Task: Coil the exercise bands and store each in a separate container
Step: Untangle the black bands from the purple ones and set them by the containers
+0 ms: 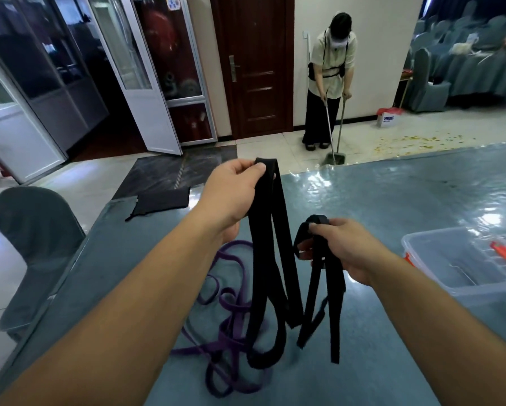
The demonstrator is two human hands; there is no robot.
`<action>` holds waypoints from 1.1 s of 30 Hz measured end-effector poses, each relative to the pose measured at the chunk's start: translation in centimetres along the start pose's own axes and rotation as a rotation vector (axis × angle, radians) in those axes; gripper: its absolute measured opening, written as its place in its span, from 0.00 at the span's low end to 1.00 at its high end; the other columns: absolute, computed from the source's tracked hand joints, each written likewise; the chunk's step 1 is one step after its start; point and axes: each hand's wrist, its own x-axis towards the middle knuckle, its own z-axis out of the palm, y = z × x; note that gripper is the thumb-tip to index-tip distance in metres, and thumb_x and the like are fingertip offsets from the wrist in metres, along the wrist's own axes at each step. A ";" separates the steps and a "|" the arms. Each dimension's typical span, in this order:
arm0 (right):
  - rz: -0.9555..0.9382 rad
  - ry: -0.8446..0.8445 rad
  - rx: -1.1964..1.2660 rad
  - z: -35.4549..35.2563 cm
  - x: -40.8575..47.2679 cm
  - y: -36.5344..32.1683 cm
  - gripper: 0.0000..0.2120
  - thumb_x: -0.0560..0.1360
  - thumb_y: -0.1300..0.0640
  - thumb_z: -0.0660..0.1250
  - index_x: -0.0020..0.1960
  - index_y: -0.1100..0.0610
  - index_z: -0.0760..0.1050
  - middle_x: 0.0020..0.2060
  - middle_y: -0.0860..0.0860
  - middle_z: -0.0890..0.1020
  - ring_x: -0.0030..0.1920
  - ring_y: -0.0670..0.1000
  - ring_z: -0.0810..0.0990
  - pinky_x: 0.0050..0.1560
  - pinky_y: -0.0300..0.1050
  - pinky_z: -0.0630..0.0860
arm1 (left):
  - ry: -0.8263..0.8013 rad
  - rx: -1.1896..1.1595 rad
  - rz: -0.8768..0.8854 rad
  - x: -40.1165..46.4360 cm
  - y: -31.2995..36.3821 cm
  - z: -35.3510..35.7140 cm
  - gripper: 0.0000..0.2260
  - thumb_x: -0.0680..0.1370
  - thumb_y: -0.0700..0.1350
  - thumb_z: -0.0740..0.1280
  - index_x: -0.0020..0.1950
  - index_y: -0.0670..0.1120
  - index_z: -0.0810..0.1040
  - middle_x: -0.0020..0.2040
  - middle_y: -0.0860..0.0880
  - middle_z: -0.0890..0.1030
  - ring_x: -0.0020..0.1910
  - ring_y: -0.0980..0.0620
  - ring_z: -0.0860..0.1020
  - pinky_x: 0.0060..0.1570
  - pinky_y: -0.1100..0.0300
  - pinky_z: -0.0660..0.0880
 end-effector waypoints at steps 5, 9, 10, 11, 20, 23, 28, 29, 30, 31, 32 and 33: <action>-0.020 -0.006 0.096 0.4 -0.7 1.2 0.13 0.86 0.54 0.61 0.58 0.63 0.79 0.43 0.59 0.89 0.40 0.57 0.88 0.52 0.56 0.85 | -0.053 -0.029 -0.113 -0.7 -2.4 2.1 0.07 0.84 0.41 0.65 0.51 0.45 0.83 0.43 0.45 0.85 0.38 0.50 0.83 0.42 0.54 0.81; -0.072 -0.163 0.391 1.3 -1.6 1.2 0.24 0.86 0.41 0.56 0.66 0.55 0.82 0.58 0.62 0.86 0.53 0.58 0.85 0.51 0.51 0.82 | -0.203 -0.093 -0.164 -1.6 -3.6 3.9 0.13 0.82 0.36 0.66 0.41 0.43 0.86 0.42 0.43 0.87 0.40 0.48 0.87 0.47 0.49 0.84; -0.092 -0.187 0.407 1.3 -1.8 1.2 0.27 0.85 0.36 0.55 0.66 0.53 0.82 0.61 0.62 0.84 0.57 0.59 0.84 0.54 0.52 0.81 | -0.225 -0.048 -0.131 -1.7 -3.8 4.1 0.10 0.82 0.37 0.67 0.45 0.44 0.86 0.45 0.43 0.88 0.43 0.47 0.87 0.49 0.49 0.84; -0.101 -0.194 0.425 1.2 -1.9 1.3 0.30 0.83 0.33 0.55 0.66 0.52 0.83 0.63 0.63 0.84 0.59 0.59 0.84 0.57 0.53 0.80 | -0.232 0.026 -0.075 -1.7 -4.0 4.2 0.07 0.82 0.39 0.68 0.49 0.46 0.86 0.46 0.46 0.88 0.44 0.50 0.87 0.47 0.53 0.85; -0.132 -0.017 0.311 1.7 -4.1 0.0 0.13 0.83 0.53 0.68 0.54 0.64 0.83 0.39 0.58 0.86 0.35 0.55 0.86 0.38 0.49 0.84 | -0.233 0.301 0.104 -1.0 -6.6 2.0 0.09 0.84 0.53 0.66 0.51 0.51 0.84 0.38 0.60 0.84 0.40 0.64 0.81 0.39 0.68 0.75; -0.103 -0.007 0.329 2.2 -5.5 -1.5 0.13 0.83 0.55 0.66 0.55 0.65 0.80 0.36 0.58 0.83 0.31 0.56 0.82 0.33 0.46 0.81 | -0.333 0.233 0.126 -0.8 -7.3 0.4 0.16 0.80 0.64 0.65 0.63 0.58 0.78 0.56 0.64 0.81 0.55 0.65 0.78 0.51 0.69 0.71; -0.154 -0.022 0.314 2.1 -8.1 -4.0 0.16 0.84 0.52 0.65 0.61 0.65 0.81 0.45 0.58 0.86 0.41 0.55 0.85 0.40 0.48 0.83 | -0.661 0.272 0.221 -2.3 -9.3 -0.5 0.51 0.67 0.83 0.54 0.82 0.53 0.61 0.76 0.54 0.71 0.73 0.60 0.69 0.69 0.67 0.65; -0.165 0.004 0.318 2.0 -8.6 -4.6 0.17 0.84 0.52 0.65 0.61 0.65 0.81 0.45 0.58 0.86 0.41 0.55 0.85 0.40 0.49 0.83 | -0.724 0.272 0.213 -2.8 -10.1 -0.3 0.52 0.68 0.82 0.56 0.82 0.49 0.61 0.76 0.52 0.71 0.75 0.57 0.68 0.71 0.67 0.64; -0.176 0.030 0.331 1.8 -9.0 -5.2 0.16 0.84 0.52 0.66 0.60 0.65 0.81 0.45 0.58 0.85 0.40 0.55 0.85 0.40 0.49 0.83 | -0.772 0.267 0.192 -3.3 -10.8 0.0 0.45 0.74 0.76 0.58 0.81 0.47 0.62 0.75 0.53 0.71 0.75 0.55 0.68 0.70 0.70 0.65; -0.185 0.057 0.344 1.6 -9.5 -5.6 0.15 0.84 0.52 0.65 0.57 0.64 0.82 0.43 0.57 0.84 0.39 0.54 0.85 0.41 0.50 0.83 | -0.813 0.252 0.167 -3.7 -11.7 0.3 0.34 0.80 0.67 0.60 0.79 0.47 0.61 0.72 0.54 0.71 0.74 0.57 0.69 0.66 0.75 0.65; -0.192 0.086 0.355 1.3 -10.0 -5.9 0.14 0.84 0.52 0.65 0.54 0.62 0.82 0.42 0.55 0.84 0.38 0.53 0.84 0.42 0.50 0.83 | -0.864 0.227 0.145 -4.2 -12.5 0.7 0.25 0.84 0.57 0.60 0.77 0.48 0.62 0.70 0.55 0.72 0.71 0.60 0.72 0.62 0.77 0.66; -0.196 0.118 0.371 1.0 -10.4 -6.1 0.13 0.84 0.52 0.64 0.51 0.60 0.82 0.40 0.54 0.83 0.37 0.53 0.83 0.43 0.49 0.82 | -0.899 0.186 0.131 -4.8 -13.5 1.1 0.22 0.85 0.51 0.62 0.76 0.46 0.64 0.68 0.54 0.74 0.66 0.64 0.74 0.61 0.76 0.68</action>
